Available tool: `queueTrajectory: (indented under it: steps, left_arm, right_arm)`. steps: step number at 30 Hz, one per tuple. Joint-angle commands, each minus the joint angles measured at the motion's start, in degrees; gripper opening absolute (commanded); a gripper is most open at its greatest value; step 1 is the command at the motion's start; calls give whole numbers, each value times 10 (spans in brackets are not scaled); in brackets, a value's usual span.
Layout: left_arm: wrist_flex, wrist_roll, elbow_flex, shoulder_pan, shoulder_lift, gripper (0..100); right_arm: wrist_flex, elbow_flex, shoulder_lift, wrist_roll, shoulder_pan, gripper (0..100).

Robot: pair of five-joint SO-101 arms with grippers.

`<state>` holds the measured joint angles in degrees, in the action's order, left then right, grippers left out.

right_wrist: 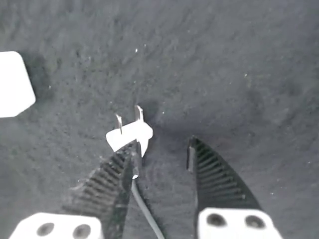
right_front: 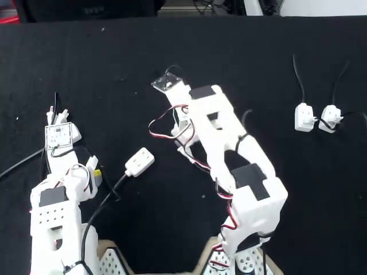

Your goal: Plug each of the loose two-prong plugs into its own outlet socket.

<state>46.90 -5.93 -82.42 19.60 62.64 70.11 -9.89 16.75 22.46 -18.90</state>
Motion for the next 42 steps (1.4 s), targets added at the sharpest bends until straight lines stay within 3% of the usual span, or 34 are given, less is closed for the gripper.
queueTrajectory:
  steps: [1, 16, 21, 28, 35, 42]
  left_arm:
    - [1, -2, 29, 4, 7, 238]
    - [1, -2, 29, 4, 7, 238]
    - [1, -2, 29, 4, 7, 238]
    - [1, -2, 29, 4, 7, 238]
    - [1, -2, 29, 4, 7, 238]
    - [1, -2, 29, 4, 7, 238]
  right_arm:
    - [-9, -8, -15, -4, -40, 138]
    - [-6, -43, -16, 1, -62, 136]
    - [-5, -43, -16, 1, -63, 5]
    - [9, -70, -45, 1, -63, 11]
    - [-103, -198, -117, -4, -66, 17]
    - [-118, -240, -141, 1, -66, 106]
